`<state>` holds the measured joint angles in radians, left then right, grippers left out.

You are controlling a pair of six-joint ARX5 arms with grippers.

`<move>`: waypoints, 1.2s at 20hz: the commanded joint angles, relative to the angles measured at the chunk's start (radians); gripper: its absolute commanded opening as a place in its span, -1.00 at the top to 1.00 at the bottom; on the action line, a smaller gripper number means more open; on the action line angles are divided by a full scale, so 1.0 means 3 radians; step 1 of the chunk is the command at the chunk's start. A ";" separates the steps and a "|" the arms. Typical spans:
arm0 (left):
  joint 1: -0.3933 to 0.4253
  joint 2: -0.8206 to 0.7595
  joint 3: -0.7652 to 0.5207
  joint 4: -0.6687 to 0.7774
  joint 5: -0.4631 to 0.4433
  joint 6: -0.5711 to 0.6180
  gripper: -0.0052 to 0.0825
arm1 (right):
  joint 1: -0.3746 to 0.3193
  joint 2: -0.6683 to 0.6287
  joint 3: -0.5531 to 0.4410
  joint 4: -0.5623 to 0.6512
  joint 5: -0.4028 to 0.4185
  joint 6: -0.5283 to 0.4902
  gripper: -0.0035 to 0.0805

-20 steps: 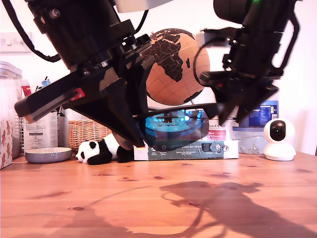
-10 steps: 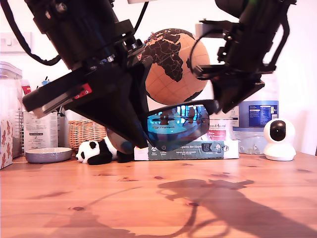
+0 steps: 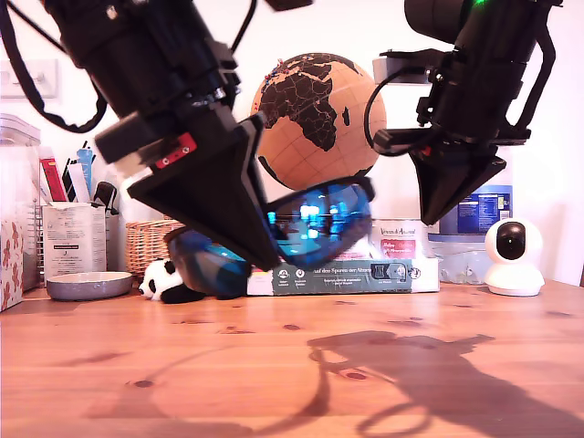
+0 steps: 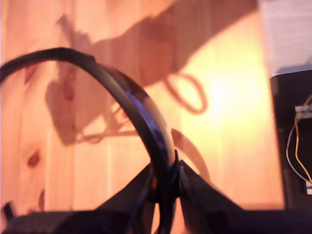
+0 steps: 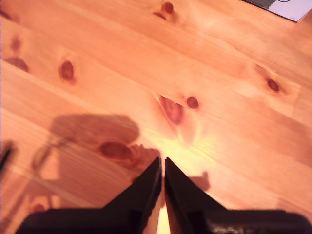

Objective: Pick up the sunglasses and open them, then place them back on the table

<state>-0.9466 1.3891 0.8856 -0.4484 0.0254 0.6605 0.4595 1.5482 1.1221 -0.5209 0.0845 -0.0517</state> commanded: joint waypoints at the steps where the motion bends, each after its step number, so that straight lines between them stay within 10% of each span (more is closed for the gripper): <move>1: 0.0088 0.0031 -0.0019 0.0025 0.0004 0.0011 0.93 | 0.0017 -0.0239 0.0019 0.0102 -0.0055 0.0031 0.94; 15: 0.0341 0.0310 -0.0019 0.0093 0.0238 0.0478 0.93 | 0.0254 -0.1315 -0.0652 0.1058 0.0013 0.0088 0.94; 24: 0.0334 0.0655 -0.0019 -0.0065 0.0262 0.2466 0.91 | 0.0340 -0.1802 -0.1240 0.1113 0.0004 0.0181 0.94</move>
<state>-0.8433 1.5764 0.8860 -0.4706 0.1028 1.3563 0.5545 1.0149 0.7712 -0.1967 0.0860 -0.0006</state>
